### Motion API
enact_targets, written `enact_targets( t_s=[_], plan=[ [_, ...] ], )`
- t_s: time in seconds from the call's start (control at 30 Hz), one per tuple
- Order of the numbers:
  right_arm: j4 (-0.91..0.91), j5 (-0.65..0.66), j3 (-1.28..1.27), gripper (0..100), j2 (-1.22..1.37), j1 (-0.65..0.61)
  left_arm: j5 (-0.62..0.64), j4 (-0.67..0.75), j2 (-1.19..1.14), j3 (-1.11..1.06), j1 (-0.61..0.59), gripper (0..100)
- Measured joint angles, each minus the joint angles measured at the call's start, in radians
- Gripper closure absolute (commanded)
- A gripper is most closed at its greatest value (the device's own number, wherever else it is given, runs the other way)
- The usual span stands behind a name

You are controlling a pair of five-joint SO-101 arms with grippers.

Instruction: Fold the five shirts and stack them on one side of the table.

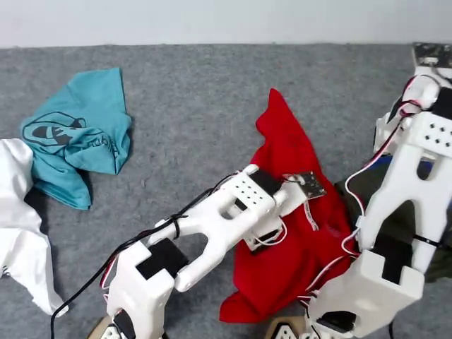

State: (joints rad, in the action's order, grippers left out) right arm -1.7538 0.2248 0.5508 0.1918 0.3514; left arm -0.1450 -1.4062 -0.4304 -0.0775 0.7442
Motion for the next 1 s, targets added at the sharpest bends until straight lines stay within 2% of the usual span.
enact_targets(
  t_s=[0.2,0.53,0.67,0.87,1.0],
  plan=[
    [0.000,0.000,0.000,81.5,0.000,0.000,0.000,0.015,0.002,-0.054,0.005,99],
    [0.000,0.000,-0.003,81.5,0.000,0.000,-0.005,0.006,0.002,-0.044,-0.021,99],
    [0.000,0.000,-0.003,81.5,0.000,0.000,-0.005,-0.091,0.000,0.080,-0.144,99],
    [0.000,0.000,-0.003,81.5,0.000,0.000,-0.041,-0.305,0.000,0.430,-0.374,99],
    [0.000,0.000,-0.003,81.6,0.000,0.000,-0.044,-0.322,0.000,0.664,-0.489,99]
  ],
)
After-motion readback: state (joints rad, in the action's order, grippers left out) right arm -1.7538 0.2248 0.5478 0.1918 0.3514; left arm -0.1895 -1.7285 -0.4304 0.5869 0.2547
